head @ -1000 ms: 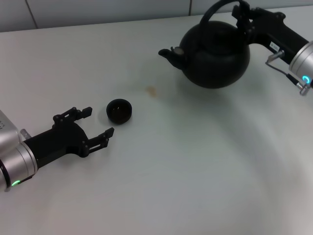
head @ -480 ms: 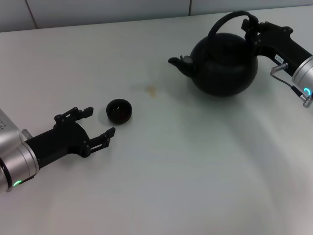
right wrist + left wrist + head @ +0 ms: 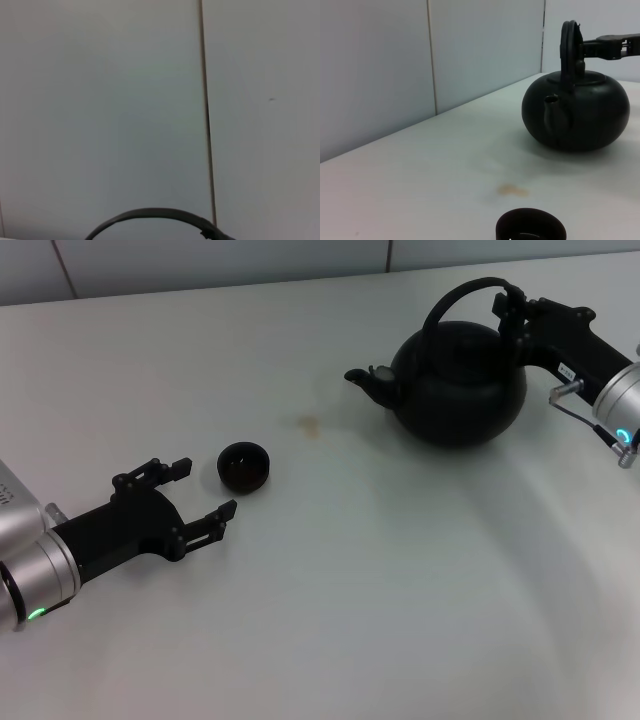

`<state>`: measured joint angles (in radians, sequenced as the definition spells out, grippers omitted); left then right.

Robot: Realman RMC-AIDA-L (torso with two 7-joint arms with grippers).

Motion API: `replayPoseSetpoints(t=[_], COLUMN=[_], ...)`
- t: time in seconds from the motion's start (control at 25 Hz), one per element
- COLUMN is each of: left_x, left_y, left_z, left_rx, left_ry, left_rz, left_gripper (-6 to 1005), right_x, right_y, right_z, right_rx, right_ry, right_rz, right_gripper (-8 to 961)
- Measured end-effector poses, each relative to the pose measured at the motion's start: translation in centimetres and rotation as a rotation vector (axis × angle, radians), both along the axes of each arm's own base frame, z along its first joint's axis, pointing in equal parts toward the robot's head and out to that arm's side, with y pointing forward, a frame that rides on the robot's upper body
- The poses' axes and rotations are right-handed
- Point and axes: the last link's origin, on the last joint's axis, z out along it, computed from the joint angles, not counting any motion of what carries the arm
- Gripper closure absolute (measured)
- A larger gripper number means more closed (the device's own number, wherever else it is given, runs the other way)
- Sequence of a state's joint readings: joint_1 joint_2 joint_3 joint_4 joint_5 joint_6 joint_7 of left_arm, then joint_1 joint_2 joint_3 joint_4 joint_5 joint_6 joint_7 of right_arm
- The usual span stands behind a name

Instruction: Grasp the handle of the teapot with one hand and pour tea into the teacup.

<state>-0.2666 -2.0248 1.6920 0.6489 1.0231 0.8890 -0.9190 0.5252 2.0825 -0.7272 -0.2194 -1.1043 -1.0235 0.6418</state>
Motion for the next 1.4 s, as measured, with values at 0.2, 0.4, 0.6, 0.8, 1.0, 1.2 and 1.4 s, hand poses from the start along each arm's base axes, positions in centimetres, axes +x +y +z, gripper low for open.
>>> replayPoseSetpoints(t=[0.2, 0.4, 0.6, 0.8, 1.0, 1.2, 1.4], left_x=[0.0, 0.0, 0.1, 0.1, -0.1, -0.1, -0.2], left_y=[0.0, 0.0, 0.0, 0.0, -0.1, -0.2, -0.3], left_z=[0.0, -0.1, -0.1, -0.1, -0.1, -0.1, -0.1], left_rx=[-0.002, -0.004, -0.004, -0.005, -0.005, -0.006, -0.007], left_ry=[0.004, 0.005, 0.004, 0.003, 0.003, 0.002, 0.001], left_rz=[-0.003, -0.005, -0.006, -0.005, -0.001, 0.001, 0.003], left_gripper=[202, 202, 202, 202, 202, 202, 202], right_x=[0.3, 0.7, 1.0, 1.4, 2.7, 2.2, -0.7], right_y=[-0.3, -0.8, -1.6, -3.6, -7.1, -11.1, -12.6], right_z=[-0.2, -0.4, -0.4, 0.2, 0.9, 0.8, -1.2], right_rx=[-0.004, -0.008, -0.005, 0.035, 0.088, 0.065, -0.148], right_ry=[0.002, 0.009, 0.022, 0.093, 0.177, 0.217, 0.185], right_rz=[-0.012, -0.023, -0.017, 0.012, 0.025, 0.142, 0.370], right_gripper=[862, 861, 719, 504, 305, 173, 126])
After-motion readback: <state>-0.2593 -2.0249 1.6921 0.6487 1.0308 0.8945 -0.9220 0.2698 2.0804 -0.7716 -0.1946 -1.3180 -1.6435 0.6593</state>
